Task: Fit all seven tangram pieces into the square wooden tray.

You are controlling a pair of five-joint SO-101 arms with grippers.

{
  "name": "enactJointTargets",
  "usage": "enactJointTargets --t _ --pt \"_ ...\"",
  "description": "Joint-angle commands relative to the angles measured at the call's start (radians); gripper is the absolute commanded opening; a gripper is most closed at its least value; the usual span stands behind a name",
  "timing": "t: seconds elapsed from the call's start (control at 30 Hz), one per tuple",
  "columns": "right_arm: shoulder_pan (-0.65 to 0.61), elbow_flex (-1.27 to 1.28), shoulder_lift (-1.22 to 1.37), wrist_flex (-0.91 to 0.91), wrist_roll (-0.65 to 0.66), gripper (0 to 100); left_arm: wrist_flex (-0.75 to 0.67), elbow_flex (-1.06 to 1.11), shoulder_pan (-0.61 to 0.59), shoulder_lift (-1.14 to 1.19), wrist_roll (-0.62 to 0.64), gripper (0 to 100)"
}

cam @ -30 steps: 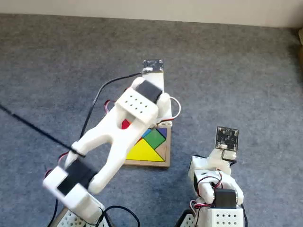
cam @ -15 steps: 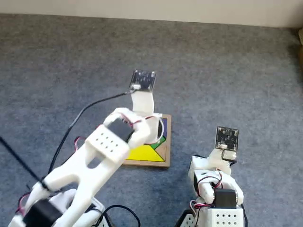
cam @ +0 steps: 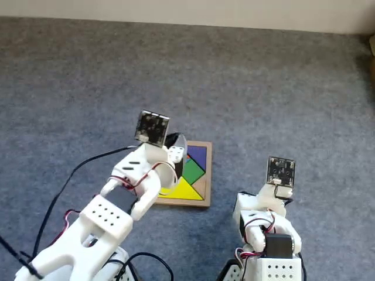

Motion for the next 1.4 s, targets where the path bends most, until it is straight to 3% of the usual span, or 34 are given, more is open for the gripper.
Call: enactJointTargets --t 0.0,0.27,0.43,0.53,0.63,0.83,1.07,1.2,1.37 --pt "0.013 0.124 -0.01 -0.018 0.008 0.6 -0.035 -0.001 -0.018 -0.044 -0.011 1" --pt "0.013 0.124 -0.01 -0.018 0.008 0.6 -0.034 0.004 -0.039 -0.074 -0.012 1" --pt "0.013 0.124 -0.01 -0.018 0.008 0.6 -0.034 0.087 -0.108 -0.292 -0.017 1" --pt "0.013 0.124 -0.01 -0.018 0.008 0.6 -0.02 0.133 -0.145 -0.437 -0.115 1" --pt "0.013 0.124 -0.01 -0.018 0.008 0.6 0.091 0.142 -0.196 -0.559 -0.184 1" --pt "0.013 0.124 -0.01 -0.018 0.008 0.6 0.316 0.182 -0.348 -0.76 -0.183 1" --pt "0.013 0.124 -0.01 -0.018 0.008 0.6 0.394 0.377 -0.489 -0.995 -0.187 1" --pt "0.013 0.124 -0.01 -0.018 0.008 0.6 0.416 0.429 -0.556 -0.969 -0.187 1" --pt "0.013 0.124 -0.01 -0.018 0.008 0.6 0.549 0.429 -0.624 -0.963 -0.187 1"
